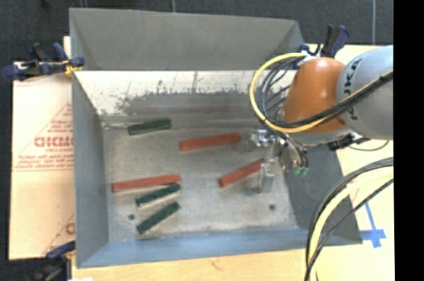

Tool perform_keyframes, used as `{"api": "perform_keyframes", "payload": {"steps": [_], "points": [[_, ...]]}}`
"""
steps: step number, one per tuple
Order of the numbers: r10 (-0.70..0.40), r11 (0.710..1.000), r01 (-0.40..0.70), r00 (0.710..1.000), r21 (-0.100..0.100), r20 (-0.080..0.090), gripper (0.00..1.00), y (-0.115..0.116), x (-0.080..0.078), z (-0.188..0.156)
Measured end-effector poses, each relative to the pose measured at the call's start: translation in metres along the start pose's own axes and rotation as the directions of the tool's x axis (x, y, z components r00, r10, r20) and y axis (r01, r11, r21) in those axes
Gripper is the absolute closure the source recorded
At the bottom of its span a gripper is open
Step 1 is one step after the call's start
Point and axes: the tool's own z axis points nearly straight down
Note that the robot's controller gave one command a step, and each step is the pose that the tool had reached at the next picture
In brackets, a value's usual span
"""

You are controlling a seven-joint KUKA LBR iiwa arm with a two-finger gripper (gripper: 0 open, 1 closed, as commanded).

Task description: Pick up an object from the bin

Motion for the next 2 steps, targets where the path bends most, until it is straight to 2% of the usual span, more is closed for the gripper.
{"api": "perform_keyframes", "payload": {"steps": [1, 2], "points": [[-0.225, 0.974, 0.225, 0.974, -0.004, -0.003, 1.00, 0.0743, 0.0538, 0.0172], [-0.226, 0.974, 0.226, 0.974, -0.003, -0.003, 0.00, 0.0740, 0.0538, 0.0171]]}}
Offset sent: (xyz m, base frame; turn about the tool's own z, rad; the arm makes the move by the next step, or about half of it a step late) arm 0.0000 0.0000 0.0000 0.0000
